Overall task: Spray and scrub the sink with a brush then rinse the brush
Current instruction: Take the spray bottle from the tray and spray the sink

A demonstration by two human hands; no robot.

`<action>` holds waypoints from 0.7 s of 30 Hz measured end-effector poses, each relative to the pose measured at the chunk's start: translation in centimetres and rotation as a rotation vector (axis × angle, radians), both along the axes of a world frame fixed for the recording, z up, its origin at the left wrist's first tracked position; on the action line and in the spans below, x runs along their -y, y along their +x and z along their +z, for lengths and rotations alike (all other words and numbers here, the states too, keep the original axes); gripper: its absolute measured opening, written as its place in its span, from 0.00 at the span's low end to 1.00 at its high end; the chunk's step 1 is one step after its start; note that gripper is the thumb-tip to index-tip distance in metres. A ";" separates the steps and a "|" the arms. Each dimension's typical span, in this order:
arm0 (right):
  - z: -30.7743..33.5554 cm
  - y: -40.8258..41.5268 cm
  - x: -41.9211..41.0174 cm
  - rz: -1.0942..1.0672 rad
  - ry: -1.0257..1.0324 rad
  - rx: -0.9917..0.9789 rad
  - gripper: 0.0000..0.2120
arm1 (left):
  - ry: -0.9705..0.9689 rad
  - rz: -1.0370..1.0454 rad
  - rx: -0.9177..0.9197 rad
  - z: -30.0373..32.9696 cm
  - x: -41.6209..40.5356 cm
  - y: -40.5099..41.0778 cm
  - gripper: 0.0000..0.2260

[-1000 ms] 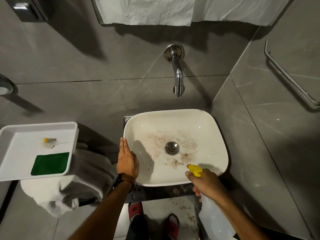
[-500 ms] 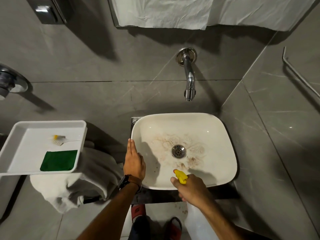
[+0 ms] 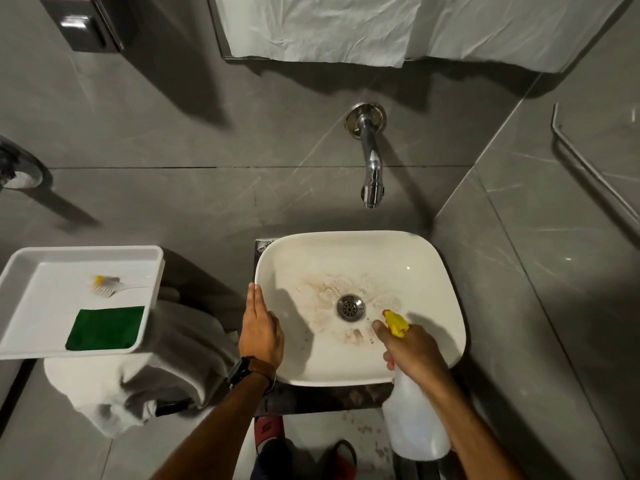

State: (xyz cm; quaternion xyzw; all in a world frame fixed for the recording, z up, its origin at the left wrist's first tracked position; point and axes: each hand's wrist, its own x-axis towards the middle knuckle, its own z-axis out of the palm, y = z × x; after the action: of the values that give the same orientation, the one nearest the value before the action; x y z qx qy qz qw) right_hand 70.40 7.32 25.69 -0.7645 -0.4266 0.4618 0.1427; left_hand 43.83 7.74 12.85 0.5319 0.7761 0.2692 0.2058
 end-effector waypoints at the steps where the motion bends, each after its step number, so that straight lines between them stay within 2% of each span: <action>1: 0.0 0.3 -0.4 -0.020 0.010 -0.008 0.08 | -0.001 -0.002 -0.001 -0.1 -0.1 0.0 0.30; 7: 0.3 0.9 -2.1 -0.112 0.032 -0.079 0.15 | 0.011 -0.009 -0.006 -0.3 0.1 0.0 0.30; 10: 0.4 0.9 -2.3 -0.041 0.090 -0.048 0.20 | 0.008 -0.006 -0.004 -0.2 0.1 0.0 0.29; 15: -0.2 0.1 -2.4 -0.131 0.105 -0.139 0.15 | 0.016 0.000 0.008 0.0 0.1 0.1 0.29; 19: 0.0 -1.1 -2.0 0.019 0.117 -0.145 0.18 | 0.016 0.006 0.025 0.0 0.2 0.1 0.29; 21: 0.0 -2.4 -1.8 0.018 0.105 -0.137 0.11 | 0.014 0.012 0.021 0.0 0.2 0.1 0.29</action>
State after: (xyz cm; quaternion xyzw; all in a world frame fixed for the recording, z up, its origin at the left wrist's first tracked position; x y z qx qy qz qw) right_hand 67.96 9.10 25.68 -0.7187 -0.4464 0.4913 0.2071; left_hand 43.93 7.57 12.86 0.5259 0.7750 0.2817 0.2087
